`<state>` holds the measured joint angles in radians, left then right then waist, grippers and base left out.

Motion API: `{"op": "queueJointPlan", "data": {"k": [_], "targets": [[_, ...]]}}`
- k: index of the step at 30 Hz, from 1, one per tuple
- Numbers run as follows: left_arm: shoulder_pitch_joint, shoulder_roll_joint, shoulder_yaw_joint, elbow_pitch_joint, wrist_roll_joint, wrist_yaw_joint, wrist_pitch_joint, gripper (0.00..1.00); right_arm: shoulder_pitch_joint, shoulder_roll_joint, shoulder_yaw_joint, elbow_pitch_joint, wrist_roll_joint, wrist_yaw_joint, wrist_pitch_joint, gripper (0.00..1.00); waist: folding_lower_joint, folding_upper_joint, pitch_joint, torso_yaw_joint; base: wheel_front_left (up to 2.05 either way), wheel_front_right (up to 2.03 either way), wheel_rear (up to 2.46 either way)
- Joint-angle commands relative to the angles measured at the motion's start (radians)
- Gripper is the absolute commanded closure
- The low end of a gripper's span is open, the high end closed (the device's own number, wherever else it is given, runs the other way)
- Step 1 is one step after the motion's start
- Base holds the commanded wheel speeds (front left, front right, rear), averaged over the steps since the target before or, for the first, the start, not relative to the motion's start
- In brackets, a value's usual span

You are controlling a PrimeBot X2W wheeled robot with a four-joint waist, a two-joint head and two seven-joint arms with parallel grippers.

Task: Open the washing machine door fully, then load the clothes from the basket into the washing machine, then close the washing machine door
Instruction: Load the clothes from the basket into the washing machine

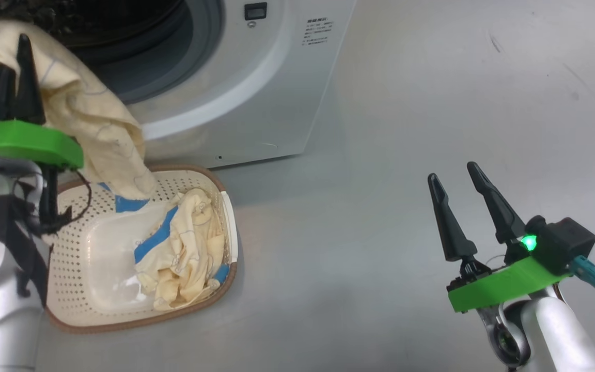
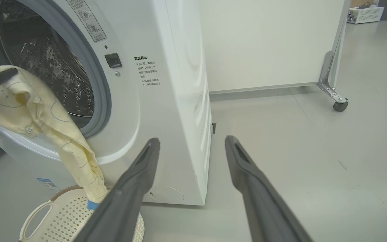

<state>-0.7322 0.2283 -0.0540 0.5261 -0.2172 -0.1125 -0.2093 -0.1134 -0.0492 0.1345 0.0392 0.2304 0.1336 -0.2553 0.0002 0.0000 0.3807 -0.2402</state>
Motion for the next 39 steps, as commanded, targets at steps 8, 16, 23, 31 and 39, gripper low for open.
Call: {"op": "queueJointPlan", "data": {"k": [8,16,23,31,39], "targets": [[-0.238,0.083,0.020,0.138,0.033,0.017,-0.022,1.00,-0.064,-0.001,0.060,-0.018,0.020,-0.003,-0.006,0.00,-0.0002,0.0000,0.120,-0.071,0.00,0.00,0.00],[-0.422,0.110,-0.005,0.253,0.067,0.024,-0.044,1.00,-0.110,-0.001,0.091,-0.014,0.012,-0.003,-0.006,0.00,-0.0002,0.0000,0.224,-0.098,0.00,0.00,0.00],[-0.560,0.117,-0.033,0.320,0.095,0.027,-0.051,1.00,-0.122,-0.001,0.106,-0.009,0.007,-0.003,-0.006,0.00,-0.0002,0.0000,0.284,-0.102,0.00,0.00,0.00],[-0.682,0.123,-0.051,0.314,0.119,0.039,-0.052,1.00,-0.132,-0.001,0.119,-0.018,0.004,-0.003,-0.006,0.00,-0.0002,0.0000,0.340,-0.102,0.00,0.00,0.00],[-0.738,0.128,-0.067,0.268,0.140,0.050,-0.052,1.00,-0.144,-0.001,0.121,-0.021,0.002,-0.003,-0.006,0.00,-0.0002,0.0000,0.371,-0.104,0.00,0.00,0.00]]}}
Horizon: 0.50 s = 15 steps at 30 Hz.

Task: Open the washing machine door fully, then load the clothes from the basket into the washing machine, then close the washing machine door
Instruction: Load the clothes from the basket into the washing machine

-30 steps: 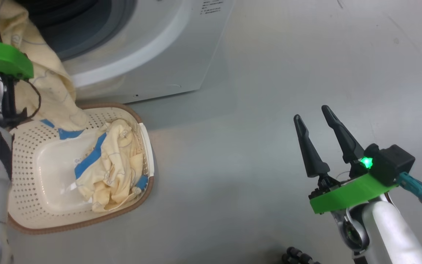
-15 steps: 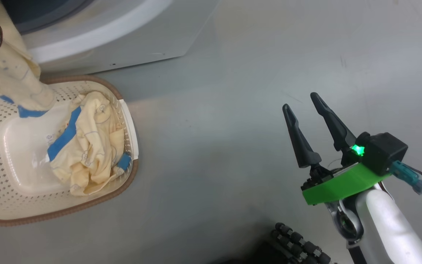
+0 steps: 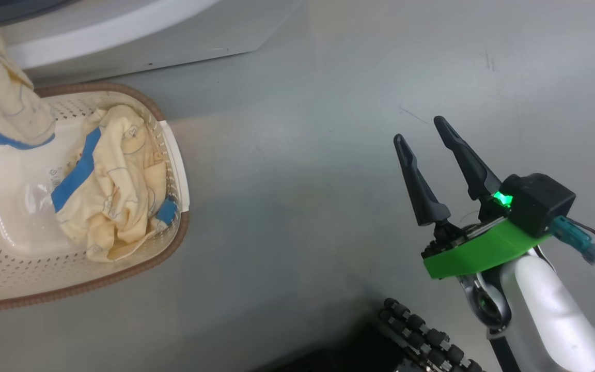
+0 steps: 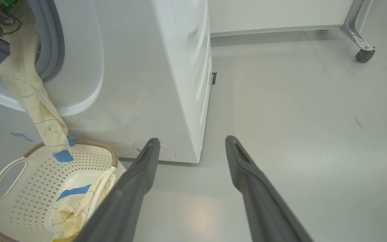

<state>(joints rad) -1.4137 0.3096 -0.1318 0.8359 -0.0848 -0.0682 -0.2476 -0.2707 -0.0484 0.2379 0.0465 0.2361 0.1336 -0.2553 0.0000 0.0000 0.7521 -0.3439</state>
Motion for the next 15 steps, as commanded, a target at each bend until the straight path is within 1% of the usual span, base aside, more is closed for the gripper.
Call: {"op": "queueJointPlan", "data": {"k": [1,7,10,15], "targets": [[-0.059,0.048,0.005,-0.055,0.013,0.005,-0.014,1.00,0.012,-0.002,0.018,-0.028,-0.003,-0.003,-0.006,0.00,0.0000,0.0000,0.001,-0.001,0.00,0.00,0.00],[-0.064,0.047,-0.032,-0.081,0.045,0.002,-0.014,1.00,0.013,-0.002,0.028,-0.023,-0.006,-0.003,-0.006,0.00,0.0000,0.0000,-0.003,-0.001,0.00,0.00,0.00],[-0.064,0.050,-0.049,-0.037,0.058,0.005,-0.014,1.00,0.017,-0.002,0.028,-0.022,-0.007,-0.003,-0.006,0.00,0.0000,0.0000,-0.010,-0.001,0.00,0.00,0.00],[-0.081,0.039,-0.061,0.105,0.053,0.006,0.001,1.00,0.028,-0.004,0.025,-0.017,-0.009,-0.003,-0.006,0.00,0.0000,0.0000,-0.026,0.003,0.00,0.00,0.00]]}}
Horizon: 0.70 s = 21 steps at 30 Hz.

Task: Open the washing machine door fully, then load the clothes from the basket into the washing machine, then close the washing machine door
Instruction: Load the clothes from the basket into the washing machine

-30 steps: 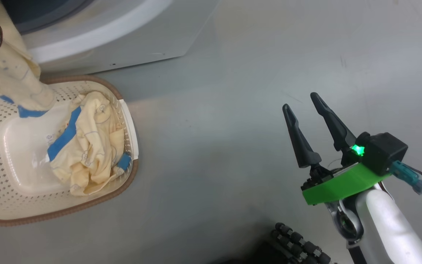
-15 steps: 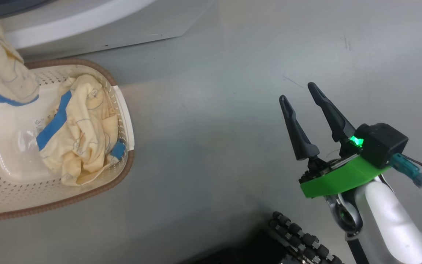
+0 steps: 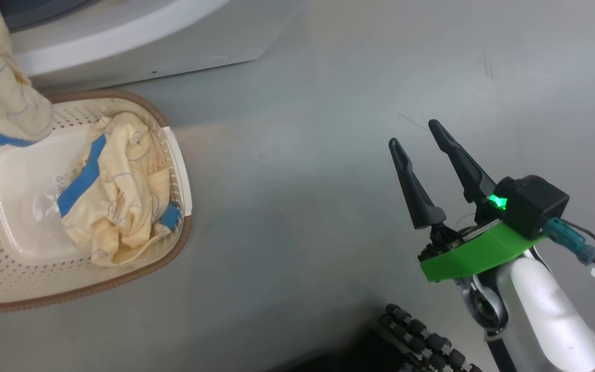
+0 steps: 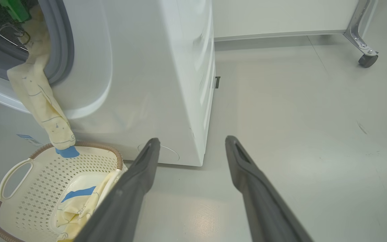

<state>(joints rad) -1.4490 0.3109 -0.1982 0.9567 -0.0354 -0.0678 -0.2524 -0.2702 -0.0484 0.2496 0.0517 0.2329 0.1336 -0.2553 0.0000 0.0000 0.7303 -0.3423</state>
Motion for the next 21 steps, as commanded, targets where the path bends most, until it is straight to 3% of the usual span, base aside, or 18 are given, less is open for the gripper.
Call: {"op": "queueJointPlan", "data": {"k": [1,3,4,6,7,8,16,21], "targets": [[-0.051,0.035,0.001,0.007,0.004,0.004,0.008,1.00,0.028,-0.004,0.013,-0.021,-0.006,-0.003,-0.006,0.00,0.0000,0.0000,-0.007,0.002,0.00,0.00,0.00],[-0.063,0.029,-0.006,0.050,0.004,0.004,0.016,1.00,0.029,-0.004,0.012,-0.020,-0.006,-0.003,-0.006,0.00,0.0000,0.0000,-0.012,0.004,0.00,0.00,0.00],[-0.069,0.025,-0.012,0.067,0.006,0.002,0.017,0.90,0.029,-0.004,0.012,-0.020,-0.005,-0.003,-0.006,0.00,0.0000,0.0000,-0.015,0.005,0.00,0.00,0.00],[-0.077,0.014,-0.022,0.102,0.008,0.003,0.025,0.55,0.028,-0.004,0.011,-0.020,-0.006,-0.003,-0.006,0.00,0.0000,0.0000,-0.021,0.007,0.00,0.00,0.00],[-0.080,0.008,-0.025,0.115,0.009,0.006,0.027,0.20,0.029,-0.004,0.009,-0.020,-0.006,-0.003,-0.006,0.00,0.0000,0.0000,-0.024,0.009,0.00,0.00,0.00],[-0.082,0.002,-0.026,0.132,0.006,0.009,0.036,0.00,0.029,-0.003,0.008,-0.020,-0.006,-0.003,-0.006,0.00,0.0000,0.0000,-0.028,0.011,0.00,0.00,0.00],[-0.085,-0.039,-0.030,0.249,-0.016,0.045,0.095,0.00,0.031,-0.003,-0.003,-0.018,-0.004,-0.003,-0.006,0.00,0.0000,0.0000,-0.065,0.029,0.00,0.00,0.00],[-0.072,-0.062,-0.030,0.275,-0.031,0.040,0.105,0.00,0.034,-0.003,-0.010,-0.015,-0.006,-0.003,-0.006,0.00,0.0000,0.0000,-0.089,0.044,0.00,0.00,0.00]]}}
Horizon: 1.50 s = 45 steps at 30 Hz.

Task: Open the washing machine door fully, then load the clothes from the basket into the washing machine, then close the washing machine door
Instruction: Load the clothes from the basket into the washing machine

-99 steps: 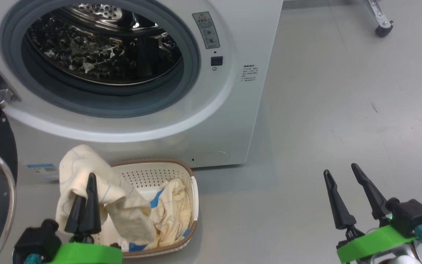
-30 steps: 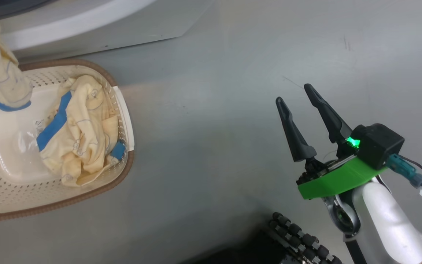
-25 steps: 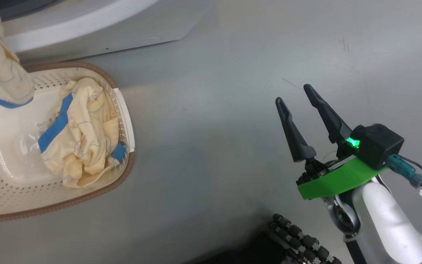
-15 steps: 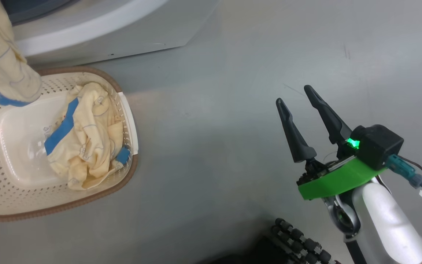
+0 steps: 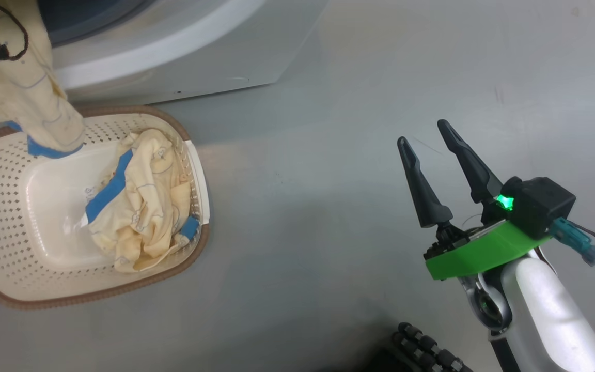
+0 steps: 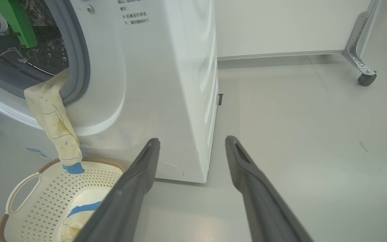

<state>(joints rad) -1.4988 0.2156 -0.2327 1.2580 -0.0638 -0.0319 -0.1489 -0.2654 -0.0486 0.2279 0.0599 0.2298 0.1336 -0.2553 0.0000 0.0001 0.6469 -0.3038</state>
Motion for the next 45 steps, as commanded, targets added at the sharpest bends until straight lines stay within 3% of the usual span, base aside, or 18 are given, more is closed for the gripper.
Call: {"op": "queueJointPlan", "data": {"k": [1,16,23,33,45], "targets": [[-0.019,0.026,0.007,-0.023,-0.010,0.003,0.002,0.00,0.028,-0.003,0.011,-0.022,-0.004,-0.003,-0.006,0.00,0.0000,-0.0001,-0.010,0.010,0.00,0.00,0.00],[0.102,-0.055,0.025,-0.001,-0.073,0.048,-0.077,0.00,0.052,-0.009,-0.026,-0.013,-0.016,-0.003,-0.006,0.00,0.0000,-0.0001,-0.126,0.076,0.00,0.00,0.00],[0.218,-0.091,0.026,-0.062,-0.096,0.044,-0.110,0.00,0.067,-0.014,-0.046,-0.018,-0.024,-0.003,-0.006,0.00,0.0000,-0.0001,-0.180,0.113,0.00,0.00,0.00],[0.584,-0.128,0.035,-0.424,-0.121,0.047,-0.113,0.00,0.105,-0.032,-0.079,-0.025,-0.037,-0.003,-0.006,0.00,0.0000,-0.0001,-0.249,0.171,0.00,0.00,0.00],[1.048,-0.134,0.042,-0.809,-0.121,0.040,-0.113,0.00,0.154,-0.042,-0.089,-0.027,-0.049,-0.003,-0.006,0.00,0.0000,-0.0001,-0.327,0.209,0.00,0.00,0.00]]}}
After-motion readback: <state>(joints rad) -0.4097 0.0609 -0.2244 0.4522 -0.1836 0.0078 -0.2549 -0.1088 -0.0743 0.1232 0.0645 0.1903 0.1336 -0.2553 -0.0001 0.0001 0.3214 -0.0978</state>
